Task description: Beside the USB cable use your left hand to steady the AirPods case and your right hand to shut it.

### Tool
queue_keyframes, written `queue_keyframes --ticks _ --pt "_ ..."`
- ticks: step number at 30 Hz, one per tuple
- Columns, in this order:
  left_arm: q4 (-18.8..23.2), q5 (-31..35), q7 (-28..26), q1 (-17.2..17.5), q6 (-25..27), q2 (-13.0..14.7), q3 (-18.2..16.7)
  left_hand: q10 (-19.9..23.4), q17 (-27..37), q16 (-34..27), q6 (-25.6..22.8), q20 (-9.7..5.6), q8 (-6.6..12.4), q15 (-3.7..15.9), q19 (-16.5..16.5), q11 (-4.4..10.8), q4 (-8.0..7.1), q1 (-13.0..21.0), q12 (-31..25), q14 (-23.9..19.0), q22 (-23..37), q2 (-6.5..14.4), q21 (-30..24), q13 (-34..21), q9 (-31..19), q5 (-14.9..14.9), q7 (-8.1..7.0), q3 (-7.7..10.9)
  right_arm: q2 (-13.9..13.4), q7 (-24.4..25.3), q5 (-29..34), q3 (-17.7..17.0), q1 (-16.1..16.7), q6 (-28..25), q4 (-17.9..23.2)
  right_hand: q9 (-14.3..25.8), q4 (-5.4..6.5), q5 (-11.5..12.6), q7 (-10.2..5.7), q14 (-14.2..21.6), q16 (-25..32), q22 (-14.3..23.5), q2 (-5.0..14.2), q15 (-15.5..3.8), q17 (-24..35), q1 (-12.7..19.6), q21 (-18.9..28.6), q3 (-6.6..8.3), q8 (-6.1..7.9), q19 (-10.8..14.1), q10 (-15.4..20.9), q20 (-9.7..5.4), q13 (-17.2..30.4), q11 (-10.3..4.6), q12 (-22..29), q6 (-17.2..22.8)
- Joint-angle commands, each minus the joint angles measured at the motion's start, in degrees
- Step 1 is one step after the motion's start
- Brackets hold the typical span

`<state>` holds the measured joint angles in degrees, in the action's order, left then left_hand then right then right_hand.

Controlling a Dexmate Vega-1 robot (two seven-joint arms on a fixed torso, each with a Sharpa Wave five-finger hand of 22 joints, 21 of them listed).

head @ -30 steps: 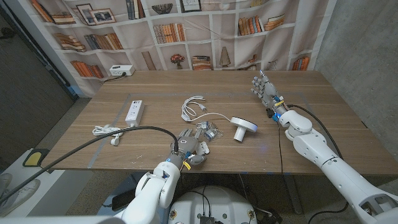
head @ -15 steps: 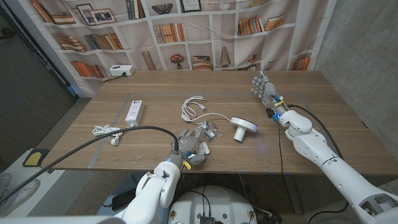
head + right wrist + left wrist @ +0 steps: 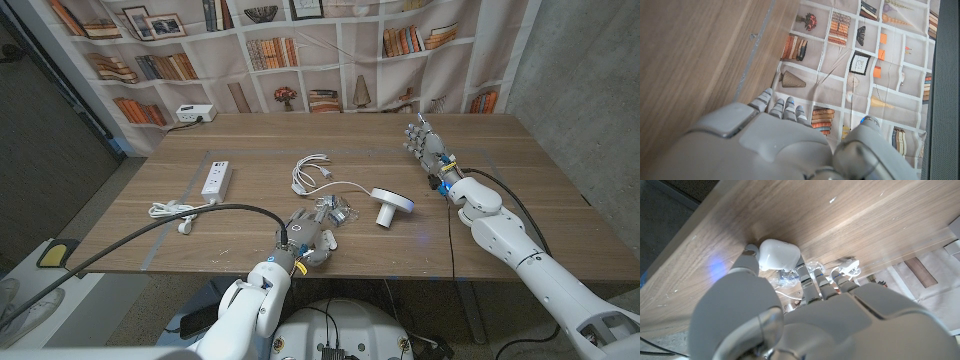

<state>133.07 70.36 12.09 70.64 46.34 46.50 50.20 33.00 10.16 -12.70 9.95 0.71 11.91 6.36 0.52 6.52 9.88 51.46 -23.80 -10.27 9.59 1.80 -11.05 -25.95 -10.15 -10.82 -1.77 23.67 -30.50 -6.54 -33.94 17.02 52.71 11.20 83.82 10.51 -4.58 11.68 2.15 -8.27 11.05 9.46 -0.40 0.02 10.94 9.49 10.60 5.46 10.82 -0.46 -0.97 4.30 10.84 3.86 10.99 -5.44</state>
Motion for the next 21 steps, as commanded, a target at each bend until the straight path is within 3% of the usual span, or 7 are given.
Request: queue_keyframes --ticks 1,5,9,13,21 --pt "0.61 -3.81 -5.37 2.17 -1.27 0.71 -1.82 7.11 0.08 -0.16 3.34 0.03 0.13 0.55 0.89 5.57 0.12 1.71 -0.94 -1.41 0.17 0.36 -0.20 -0.54 -0.20 -0.35 0.10 0.86 -0.16 0.07 0.07 -0.24 0.20 0.43 0.38 0.20 -0.22 -0.11 -0.35 -0.51 0.21 0.25 0.54 -0.30 0.15 0.17 0.12 0.18 0.26 -0.26 -0.39 0.23 0.11 0.04 0.38 0.01" --pt "0.45 -3.10 -4.53 1.86 -1.05 0.51 -1.39 7.59 0.10 -0.18 2.79 0.13 0.18 0.90 1.32 5.65 0.10 2.27 -1.18 -2.22 0.17 0.51 -0.25 -0.68 -0.21 -0.41 0.11 1.05 0.07 -0.45 -0.64 -0.42 0.30 0.60 0.10 0.20 -0.23 -0.11 -0.35 -0.52 0.21 0.25 0.55 -0.31 0.15 0.16 0.12 0.18 0.27 -0.25 -0.40 0.23 0.11 -0.06 0.38 0.03" --pt "-0.71 -2.13 -7.65 2.43 -0.93 0.12 -1.08 8.26 0.11 -0.14 2.58 0.08 0.13 1.14 1.57 5.73 0.09 2.72 -1.47 -2.74 0.16 0.62 -0.25 -0.80 -0.21 -0.47 0.06 1.18 -0.17 0.11 -0.70 -0.68 0.65 0.15 0.69 0.20 -0.24 -0.11 -0.35 -0.52 0.21 0.25 0.55 -0.31 0.15 0.13 0.13 0.16 0.28 -0.24 -0.30 0.23 0.11 0.04 0.42 0.05" --pt "-0.37 -3.63 -6.30 2.12 -1.04 0.21 -1.68 8.91 0.13 -0.19 2.31 0.12 0.10 1.45 1.66 5.76 0.06 3.13 -1.76 -3.42 0.16 0.79 -0.20 -0.93 -0.22 -0.54 0.11 1.31 -0.24 -0.06 -0.73 -0.74 0.72 0.36 0.94 0.20 -0.25 -0.11 -0.34 -0.52 0.21 0.25 0.55 -0.29 0.15 0.12 0.13 0.15 0.28 -0.24 -0.32 0.23 0.11 0.01 0.41 0.06" --pt "0.33 -6.01 -11.92 3.92 -1.86 0.51 -3.55 9.20 0.14 -0.01 2.09 0.12 0.04 1.40 1.87 5.79 0.02 3.54 -1.89 -3.60 0.16 0.90 -0.18 -1.05 -0.23 -0.63 0.10 1.40 -0.37 0.24 -0.69 -0.84 0.96 0.16 1.50 0.20 -0.27 -0.11 -0.36 -0.52 0.22 0.25 0.57 -0.31 0.15 0.10 0.11 0.14 0.27 -0.28 -0.30 0.27 0.11 0.00 0.42 0.04"
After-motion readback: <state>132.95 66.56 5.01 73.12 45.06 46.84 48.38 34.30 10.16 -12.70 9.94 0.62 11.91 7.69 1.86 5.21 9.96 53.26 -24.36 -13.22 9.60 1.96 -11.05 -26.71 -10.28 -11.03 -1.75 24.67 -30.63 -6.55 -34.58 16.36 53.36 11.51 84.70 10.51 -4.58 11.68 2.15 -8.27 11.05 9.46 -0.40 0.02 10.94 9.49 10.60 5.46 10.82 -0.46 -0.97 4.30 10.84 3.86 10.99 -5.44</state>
